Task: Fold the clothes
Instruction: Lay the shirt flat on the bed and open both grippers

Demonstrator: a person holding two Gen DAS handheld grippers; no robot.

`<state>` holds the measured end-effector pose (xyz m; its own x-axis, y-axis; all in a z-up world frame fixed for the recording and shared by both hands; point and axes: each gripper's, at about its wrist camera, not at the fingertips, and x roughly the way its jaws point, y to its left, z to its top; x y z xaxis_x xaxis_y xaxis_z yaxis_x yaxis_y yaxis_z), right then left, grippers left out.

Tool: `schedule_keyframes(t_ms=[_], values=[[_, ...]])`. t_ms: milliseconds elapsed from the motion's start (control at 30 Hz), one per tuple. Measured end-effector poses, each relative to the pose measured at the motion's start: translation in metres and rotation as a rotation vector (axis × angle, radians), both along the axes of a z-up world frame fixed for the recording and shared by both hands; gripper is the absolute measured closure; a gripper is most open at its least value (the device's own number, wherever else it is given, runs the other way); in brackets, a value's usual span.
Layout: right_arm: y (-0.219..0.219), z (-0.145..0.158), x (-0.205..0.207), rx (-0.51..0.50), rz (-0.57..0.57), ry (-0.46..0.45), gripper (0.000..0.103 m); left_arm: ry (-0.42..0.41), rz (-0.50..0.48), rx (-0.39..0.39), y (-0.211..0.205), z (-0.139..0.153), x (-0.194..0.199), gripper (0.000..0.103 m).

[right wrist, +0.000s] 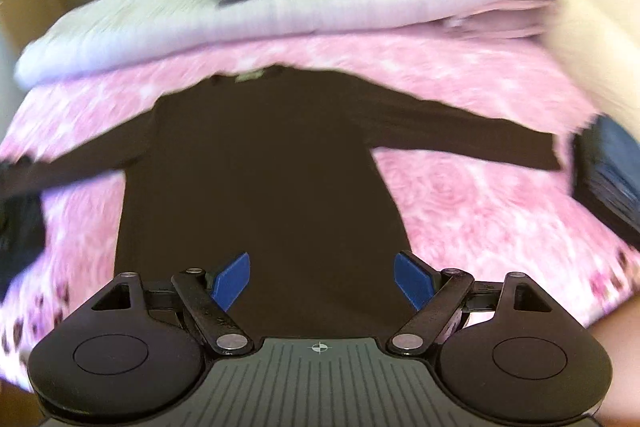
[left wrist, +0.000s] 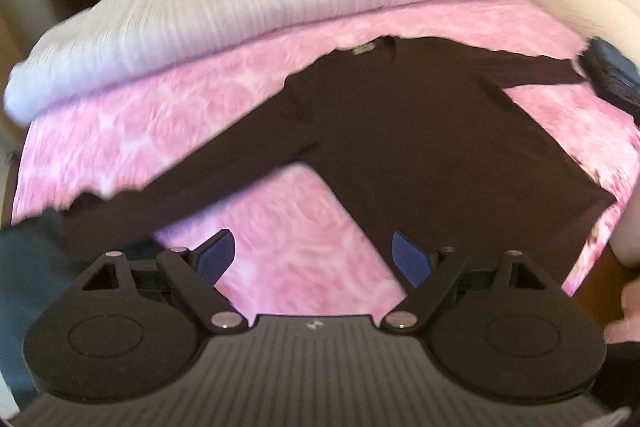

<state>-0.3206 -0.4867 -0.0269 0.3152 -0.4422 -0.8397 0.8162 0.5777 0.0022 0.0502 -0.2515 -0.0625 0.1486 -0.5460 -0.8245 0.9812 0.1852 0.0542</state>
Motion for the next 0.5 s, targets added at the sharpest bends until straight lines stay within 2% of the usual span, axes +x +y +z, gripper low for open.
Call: schedule_keyframes(t_ms=[133, 267, 500], values=[[0.077, 0.023, 0.014, 0.000, -0.121, -0.017, 0.020, -0.027, -0.081, -0.012, 0.019, 0.016, 0.037, 0.019], [0.140, 0.034, 0.023, 0.017, -0.187, 0.038, 0.020, -0.012, -0.126, -0.004, 0.032, 0.020, 0.054, 0.019], [0.199, 0.049, 0.035, 0.030, -0.240, 0.083, 0.020, 0.029, -0.160, -0.026, 0.060, 0.027, 0.046, 0.019]])
